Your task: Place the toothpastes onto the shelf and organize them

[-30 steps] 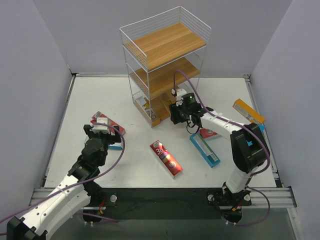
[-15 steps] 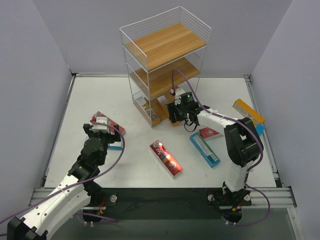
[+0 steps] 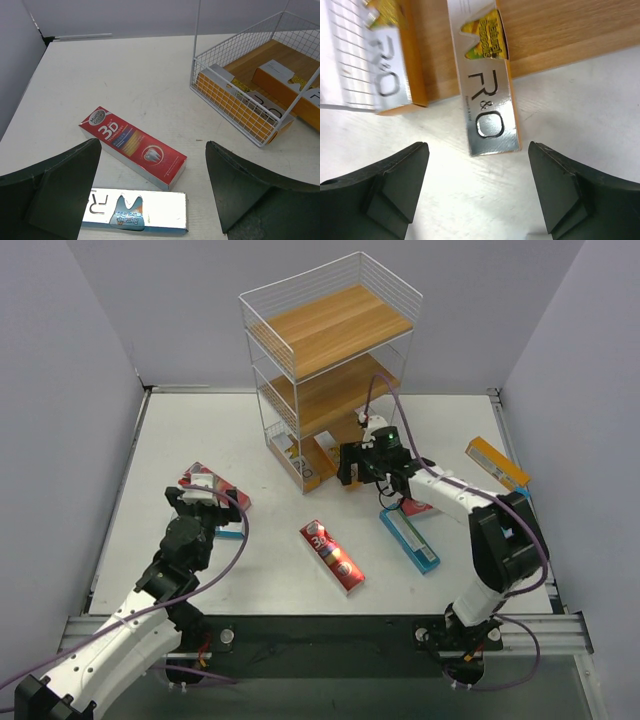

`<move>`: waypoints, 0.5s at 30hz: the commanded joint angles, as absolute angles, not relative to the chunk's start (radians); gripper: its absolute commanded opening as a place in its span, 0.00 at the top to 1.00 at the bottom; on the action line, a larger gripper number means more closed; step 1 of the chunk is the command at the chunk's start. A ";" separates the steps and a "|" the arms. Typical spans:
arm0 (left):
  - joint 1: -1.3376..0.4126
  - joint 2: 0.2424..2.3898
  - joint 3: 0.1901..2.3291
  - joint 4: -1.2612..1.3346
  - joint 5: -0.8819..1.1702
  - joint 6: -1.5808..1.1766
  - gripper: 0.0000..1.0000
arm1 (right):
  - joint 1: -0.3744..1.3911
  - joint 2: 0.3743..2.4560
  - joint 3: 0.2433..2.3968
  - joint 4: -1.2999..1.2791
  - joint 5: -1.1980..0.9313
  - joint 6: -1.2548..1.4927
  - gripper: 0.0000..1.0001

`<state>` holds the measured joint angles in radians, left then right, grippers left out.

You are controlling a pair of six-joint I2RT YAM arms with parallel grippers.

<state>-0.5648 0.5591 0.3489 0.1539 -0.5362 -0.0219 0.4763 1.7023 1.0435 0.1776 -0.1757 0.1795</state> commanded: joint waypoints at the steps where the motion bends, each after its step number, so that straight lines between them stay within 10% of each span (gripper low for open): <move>1: -0.557 0.554 0.373 0.201 -0.519 -0.031 0.03 | 0.451 1.523 0.930 0.305 -0.154 0.443 0.16; 15: -0.555 0.551 0.377 0.193 -0.508 -0.049 0.03 | 0.448 1.520 0.713 0.520 -0.048 1.089 0.18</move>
<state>-0.5610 0.5594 0.3489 0.1535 -0.5186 -0.0399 0.4458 1.4780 0.7162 0.3969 -0.0975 0.8867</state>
